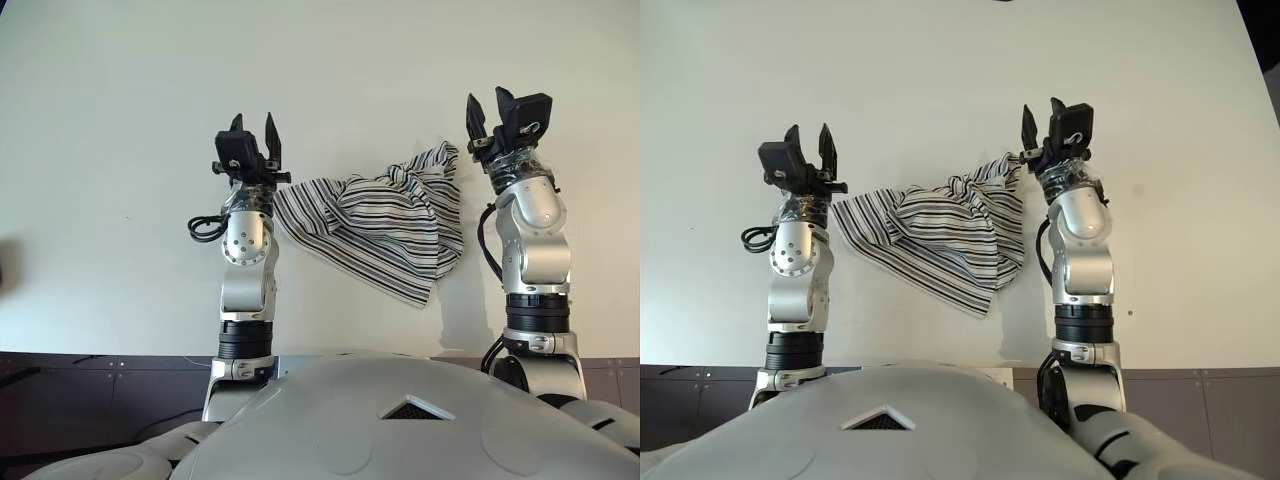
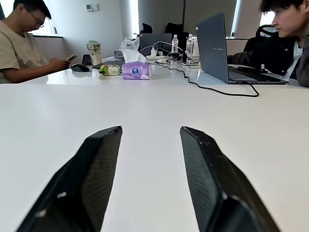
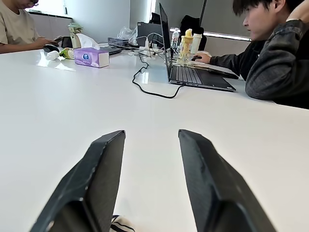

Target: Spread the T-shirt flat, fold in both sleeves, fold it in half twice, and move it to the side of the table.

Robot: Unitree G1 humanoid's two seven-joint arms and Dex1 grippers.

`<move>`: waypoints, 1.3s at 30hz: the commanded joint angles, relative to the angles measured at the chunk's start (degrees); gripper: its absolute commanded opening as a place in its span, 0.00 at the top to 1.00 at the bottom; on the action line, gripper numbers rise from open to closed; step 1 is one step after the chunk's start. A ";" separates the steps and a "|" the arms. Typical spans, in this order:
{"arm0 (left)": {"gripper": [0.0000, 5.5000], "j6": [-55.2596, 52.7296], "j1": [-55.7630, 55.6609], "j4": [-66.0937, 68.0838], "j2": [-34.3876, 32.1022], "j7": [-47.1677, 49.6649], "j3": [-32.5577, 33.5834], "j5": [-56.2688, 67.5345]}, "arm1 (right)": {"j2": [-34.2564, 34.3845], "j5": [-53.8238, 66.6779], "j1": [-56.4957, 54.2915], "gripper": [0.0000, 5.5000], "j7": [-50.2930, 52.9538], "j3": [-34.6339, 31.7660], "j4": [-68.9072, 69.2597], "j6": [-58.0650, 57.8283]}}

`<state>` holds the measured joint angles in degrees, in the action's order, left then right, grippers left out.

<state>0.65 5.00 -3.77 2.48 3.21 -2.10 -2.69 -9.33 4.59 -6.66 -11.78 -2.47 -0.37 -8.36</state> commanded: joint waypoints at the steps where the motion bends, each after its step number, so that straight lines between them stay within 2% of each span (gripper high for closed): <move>1: 0.60 1.47 0.71 0.61 -1.12 -0.33 -2.57 -3.12 | -1.31 0.51 -2.27 0.63 -1.52 -0.27 -2.69 -1.81; 7: 0.60 2.03 -1.42 2.31 -3.07 -0.72 -1.62 -3.16 | -5.09 0.78 -4.36 0.63 -6.43 -0.09 -5.09 -1.88; 18: 0.60 2.64 -1.46 4.27 -3.04 -1.48 -5.37 -4.72 | -8.31 -0.68 -5.60 0.63 -10.94 1.45 -8.05 0.73; 23: 0.60 2.03 -1.63 4.11 -1.50 -0.08 -3.82 -3.01 | -6.24 1.95 -5.04 0.63 -10.15 0.04 -7.19 0.78; 26: 0.60 1.82 -0.10 3.79 1.23 1.70 -2.77 -1.12 | -1.60 6.70 -4.58 0.63 -5.35 -4.69 -7.67 0.01; 28: 0.60 2.05 0.28 3.70 1.44 1.55 -3.40 -1.65 | -0.21 6.21 -2.33 0.63 -3.81 -4.17 -6.87 0.59; 30: 0.60 3.46 -0.54 2.08 -1.36 -2.69 -7.32 -4.12 | -2.17 3.35 -0.69 0.63 -5.31 -1.61 -6.12 2.07; 32: 0.60 2.68 -2.67 -1.13 -4.75 -9.56 -11.83 -5.03 | -7.34 1.77 -1.55 0.63 -9.70 -1.19 -6.62 4.24; 35: 0.60 -3.85 -7.92 -6.24 -7.34 -18.98 -15.70 -2.89 | -15.73 0.47 -5.08 0.63 -18.61 -0.49 -12.01 6.83; 39: 0.60 -5.31 -9.76 -0.10 -16.95 -29.31 -23.87 -10.56 | -19.49 -5.90 -6.74 0.63 -23.86 5.96 -20.11 15.25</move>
<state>-4.18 -5.20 -7.59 -9.62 -22.73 -23.48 -9.72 -28.16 1.27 -12.91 -33.78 0.57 -17.87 3.96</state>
